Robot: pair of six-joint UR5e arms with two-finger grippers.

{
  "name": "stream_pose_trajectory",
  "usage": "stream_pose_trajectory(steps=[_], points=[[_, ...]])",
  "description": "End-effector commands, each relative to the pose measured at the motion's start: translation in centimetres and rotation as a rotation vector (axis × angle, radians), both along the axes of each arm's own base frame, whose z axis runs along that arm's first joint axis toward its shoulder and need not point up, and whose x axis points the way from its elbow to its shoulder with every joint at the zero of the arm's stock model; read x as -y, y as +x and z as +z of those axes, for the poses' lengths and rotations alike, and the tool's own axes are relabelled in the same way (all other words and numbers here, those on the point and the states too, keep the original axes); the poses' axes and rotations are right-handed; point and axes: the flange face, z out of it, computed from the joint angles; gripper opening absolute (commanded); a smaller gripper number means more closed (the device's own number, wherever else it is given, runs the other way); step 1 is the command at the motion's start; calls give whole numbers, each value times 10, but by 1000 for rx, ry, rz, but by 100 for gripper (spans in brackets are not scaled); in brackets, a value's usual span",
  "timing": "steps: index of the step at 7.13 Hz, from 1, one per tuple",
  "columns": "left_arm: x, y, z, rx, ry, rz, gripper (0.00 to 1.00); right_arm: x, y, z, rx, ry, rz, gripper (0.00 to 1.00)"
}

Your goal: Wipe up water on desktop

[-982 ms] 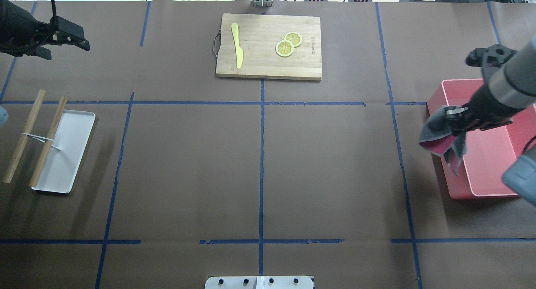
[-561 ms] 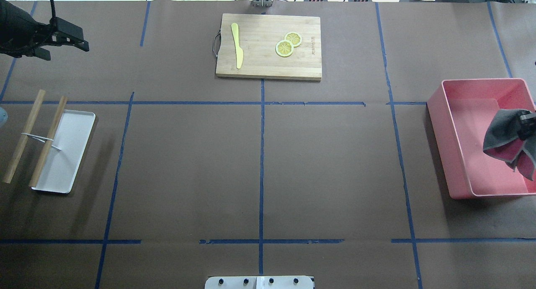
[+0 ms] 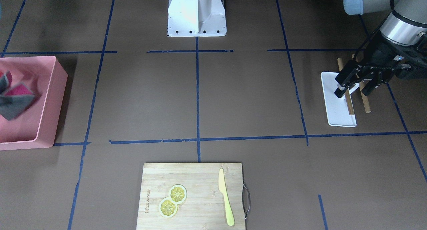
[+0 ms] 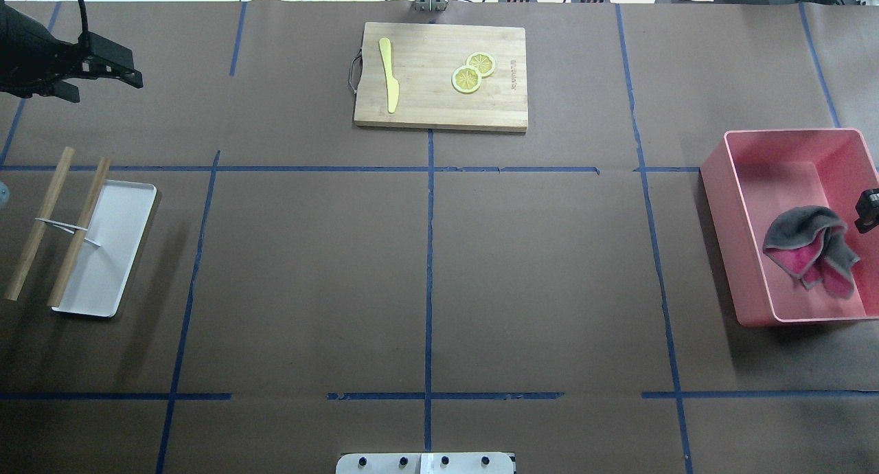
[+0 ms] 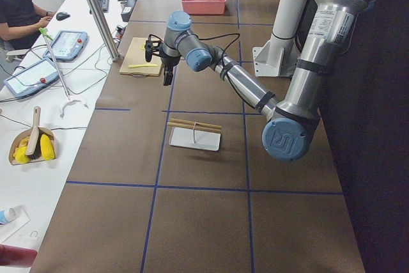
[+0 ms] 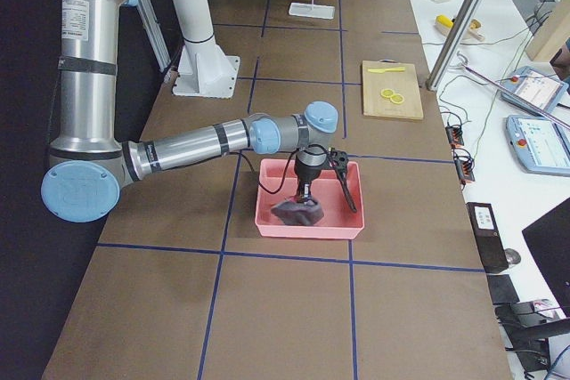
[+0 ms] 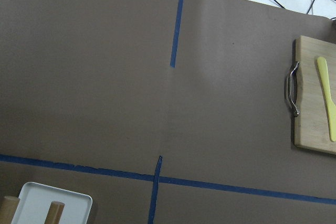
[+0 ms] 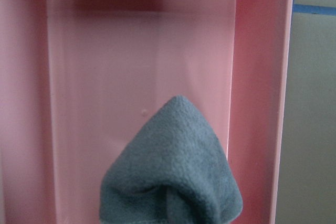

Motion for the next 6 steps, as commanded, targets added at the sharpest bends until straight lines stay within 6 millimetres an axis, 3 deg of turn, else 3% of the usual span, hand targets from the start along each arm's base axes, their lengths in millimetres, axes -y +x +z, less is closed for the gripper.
stream_pose_trajectory(steps=[1,2,3,4,5,6], points=[[-13,-7,44,92,63,108,100,3,34,-11,64,17,71,100],[-21,-14,69,138,91,165,100,6,83,-19,148,17,161,100],[-28,-27,94,184,120,217,100,7,106,-19,158,57,164,100],[-27,-60,118,243,156,253,100,9,119,-5,144,88,132,100],[-23,-99,128,251,153,294,100,11,129,7,139,92,128,100],[-23,-152,142,261,148,347,100,11,133,9,135,104,117,100]])
